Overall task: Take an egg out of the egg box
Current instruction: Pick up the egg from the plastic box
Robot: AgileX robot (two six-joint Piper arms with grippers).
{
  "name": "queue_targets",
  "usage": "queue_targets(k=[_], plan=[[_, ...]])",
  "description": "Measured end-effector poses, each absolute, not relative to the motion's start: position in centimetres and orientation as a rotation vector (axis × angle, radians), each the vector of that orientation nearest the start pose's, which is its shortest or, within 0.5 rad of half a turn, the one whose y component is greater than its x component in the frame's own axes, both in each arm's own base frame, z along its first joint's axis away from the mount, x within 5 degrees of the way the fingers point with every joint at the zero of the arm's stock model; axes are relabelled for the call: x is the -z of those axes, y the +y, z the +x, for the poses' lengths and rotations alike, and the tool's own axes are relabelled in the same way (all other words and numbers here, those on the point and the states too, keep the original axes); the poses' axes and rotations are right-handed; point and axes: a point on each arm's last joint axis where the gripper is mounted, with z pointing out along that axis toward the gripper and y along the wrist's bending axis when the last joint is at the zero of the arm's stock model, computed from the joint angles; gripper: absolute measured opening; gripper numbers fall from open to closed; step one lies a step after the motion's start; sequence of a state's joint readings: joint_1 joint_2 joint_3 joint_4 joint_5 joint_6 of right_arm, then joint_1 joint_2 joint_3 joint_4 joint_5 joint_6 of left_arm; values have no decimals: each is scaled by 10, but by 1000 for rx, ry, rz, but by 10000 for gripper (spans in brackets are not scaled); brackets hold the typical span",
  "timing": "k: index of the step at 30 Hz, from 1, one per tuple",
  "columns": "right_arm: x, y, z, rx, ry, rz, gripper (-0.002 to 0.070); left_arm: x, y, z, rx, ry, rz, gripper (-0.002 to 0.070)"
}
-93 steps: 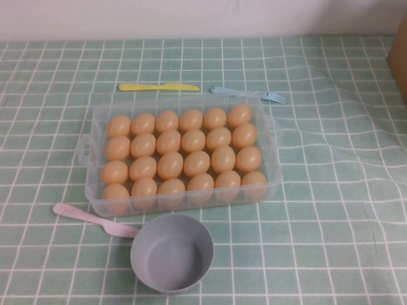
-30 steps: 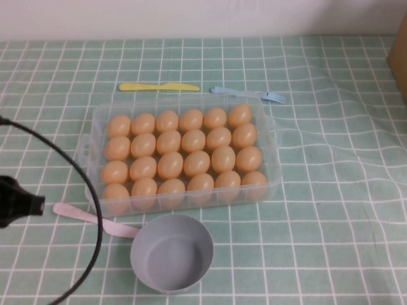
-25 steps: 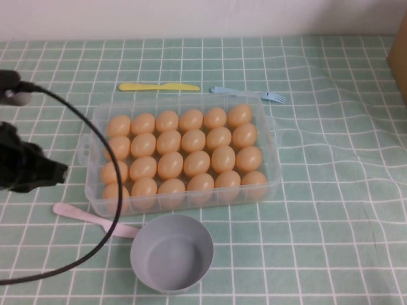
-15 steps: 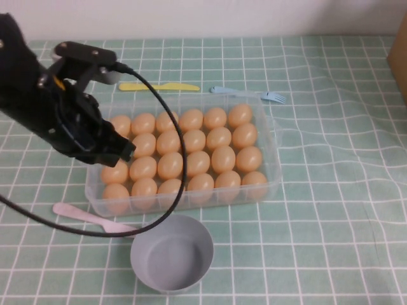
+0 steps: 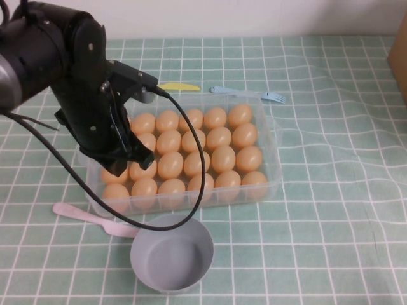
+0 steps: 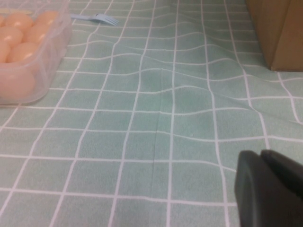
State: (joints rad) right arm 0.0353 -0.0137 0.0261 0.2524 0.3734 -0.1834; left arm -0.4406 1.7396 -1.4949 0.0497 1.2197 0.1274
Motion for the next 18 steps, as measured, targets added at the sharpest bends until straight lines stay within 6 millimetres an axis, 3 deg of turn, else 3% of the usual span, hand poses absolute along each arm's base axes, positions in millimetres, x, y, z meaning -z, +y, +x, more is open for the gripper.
queue_targets(k=[11, 14, 18], plan=[[-173, 10, 52, -146, 1859, -48, -17, -285, -147, 331, -84, 2758, 881, 9], [-173, 10, 52, -146, 1859, -48, -17, -278, -148, 334, -93, 2764, 928, 97], [-173, 10, 52, -146, 1859, -48, -17, -266, -150, 339, -101, 2794, 924, 311]])
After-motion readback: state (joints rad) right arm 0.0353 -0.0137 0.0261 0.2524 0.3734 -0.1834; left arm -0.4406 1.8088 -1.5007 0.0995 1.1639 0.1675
